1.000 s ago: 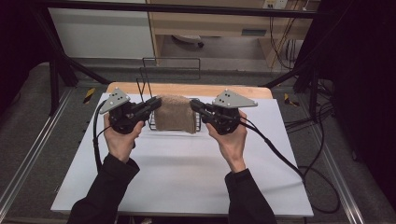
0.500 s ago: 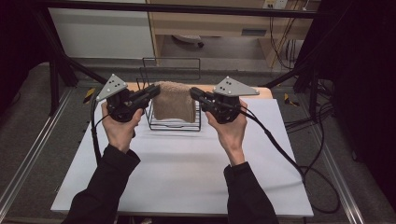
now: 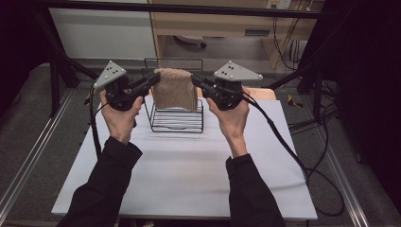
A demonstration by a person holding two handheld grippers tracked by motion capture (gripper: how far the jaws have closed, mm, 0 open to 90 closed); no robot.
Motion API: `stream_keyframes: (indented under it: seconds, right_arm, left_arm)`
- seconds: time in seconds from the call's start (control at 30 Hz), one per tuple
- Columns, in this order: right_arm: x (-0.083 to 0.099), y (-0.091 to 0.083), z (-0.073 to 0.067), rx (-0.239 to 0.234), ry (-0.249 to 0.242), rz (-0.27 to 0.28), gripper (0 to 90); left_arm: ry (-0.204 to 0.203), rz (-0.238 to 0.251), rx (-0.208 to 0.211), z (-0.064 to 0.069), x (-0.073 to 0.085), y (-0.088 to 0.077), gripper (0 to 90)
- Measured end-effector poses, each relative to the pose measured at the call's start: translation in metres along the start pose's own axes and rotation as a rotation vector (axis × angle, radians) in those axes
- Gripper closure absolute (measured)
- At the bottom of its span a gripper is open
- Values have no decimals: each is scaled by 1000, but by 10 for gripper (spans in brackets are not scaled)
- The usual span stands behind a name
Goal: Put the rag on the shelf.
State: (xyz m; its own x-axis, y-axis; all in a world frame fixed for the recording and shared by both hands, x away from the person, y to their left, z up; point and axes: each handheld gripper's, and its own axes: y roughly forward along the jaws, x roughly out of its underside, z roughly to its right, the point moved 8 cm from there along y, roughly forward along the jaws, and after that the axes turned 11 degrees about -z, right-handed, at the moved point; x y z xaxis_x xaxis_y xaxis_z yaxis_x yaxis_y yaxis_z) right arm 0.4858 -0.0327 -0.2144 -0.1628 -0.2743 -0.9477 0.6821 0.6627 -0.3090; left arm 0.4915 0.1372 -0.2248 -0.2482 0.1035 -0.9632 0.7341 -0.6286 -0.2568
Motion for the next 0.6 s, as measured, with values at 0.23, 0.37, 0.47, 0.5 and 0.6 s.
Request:
stream_keyframes:
  seconds: [0.23, 0.37, 0.47, 0.5, 0.6]
  right_arm:
    - [-17, 4, 7, 14, 1, 18, 870]
    - [-27, 8, 12, 17, 11, 35, 870]
    - [-30, 10, 13, 21, 8, 40, 870]
    - [-31, 10, 14, 22, 7, 41, 870]
    - [-34, 13, 16, 26, 12, 43, 870]
  left_arm:
    - [3, 21, -10, -5, -19, 0, 840]
    - [-1, 31, -18, -9, -28, 1, 840]
    - [-4, 40, -22, -12, -33, 2, 840]
    - [-3, 40, -23, -13, -34, 3, 840]
    - [2, 35, -28, -16, -37, 6, 841]
